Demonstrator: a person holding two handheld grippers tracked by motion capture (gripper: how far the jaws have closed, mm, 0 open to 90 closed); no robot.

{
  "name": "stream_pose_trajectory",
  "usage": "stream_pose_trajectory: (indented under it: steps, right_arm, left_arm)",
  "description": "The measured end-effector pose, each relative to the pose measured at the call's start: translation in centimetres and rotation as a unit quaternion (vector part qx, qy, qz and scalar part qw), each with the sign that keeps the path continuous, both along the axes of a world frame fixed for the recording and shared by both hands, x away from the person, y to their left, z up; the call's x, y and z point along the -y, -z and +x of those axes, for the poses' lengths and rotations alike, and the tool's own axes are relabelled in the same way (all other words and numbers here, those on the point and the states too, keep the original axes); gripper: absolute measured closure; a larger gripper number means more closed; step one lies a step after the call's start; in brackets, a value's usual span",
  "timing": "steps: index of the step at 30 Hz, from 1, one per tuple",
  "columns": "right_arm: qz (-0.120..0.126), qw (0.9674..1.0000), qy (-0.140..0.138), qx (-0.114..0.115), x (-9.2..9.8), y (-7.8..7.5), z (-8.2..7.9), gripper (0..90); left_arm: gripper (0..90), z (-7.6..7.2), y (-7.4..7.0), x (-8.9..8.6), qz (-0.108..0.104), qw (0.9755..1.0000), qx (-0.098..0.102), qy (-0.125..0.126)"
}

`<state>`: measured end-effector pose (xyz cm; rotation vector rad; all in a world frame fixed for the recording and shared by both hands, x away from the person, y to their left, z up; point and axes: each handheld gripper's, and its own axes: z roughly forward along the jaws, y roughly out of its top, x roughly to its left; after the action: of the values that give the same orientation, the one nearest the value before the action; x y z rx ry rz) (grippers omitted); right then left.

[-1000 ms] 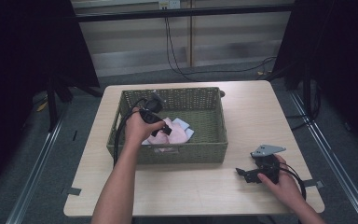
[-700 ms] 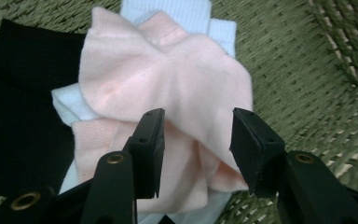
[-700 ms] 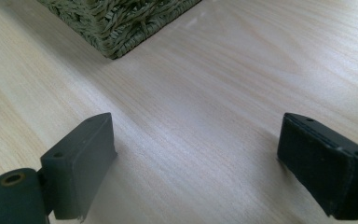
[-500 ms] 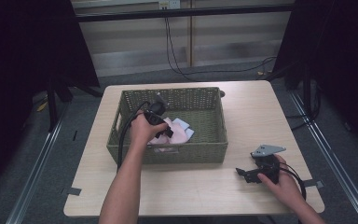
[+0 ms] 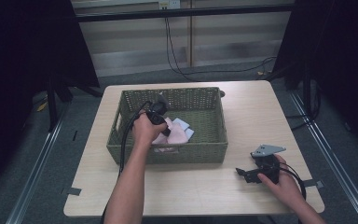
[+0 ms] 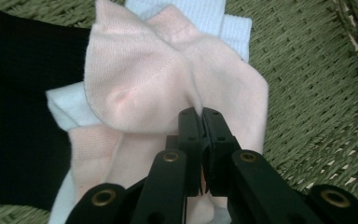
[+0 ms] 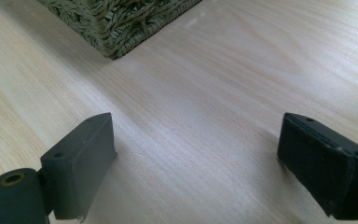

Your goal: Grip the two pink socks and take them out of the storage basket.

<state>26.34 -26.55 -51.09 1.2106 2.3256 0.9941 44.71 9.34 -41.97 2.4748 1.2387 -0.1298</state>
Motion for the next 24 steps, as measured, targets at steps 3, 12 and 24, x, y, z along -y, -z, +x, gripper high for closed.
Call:
stream_pose_trajectory:
  steps: [3,12,24]
  right_arm:
    - [-0.001,1.0000,-0.002,0.003,0.0,0.0,0.0,10.7]
    - [-0.001,1.0000,-0.001,0.002,0.0,0.0,0.0,10.7]
    - [-0.001,1.0000,-0.001,0.002,0.0,0.0,0.0,10.7]
  left_arm:
    - [87.8,0.0,-0.7,0.0,0.007,0.9999,0.005,0.006]
    - [87.9,-0.4,-3.6,-0.5,-0.003,0.9999,0.006,0.011]
    - [87.9,-0.8,-7.3,-0.9,-0.008,0.9997,0.010,0.022]
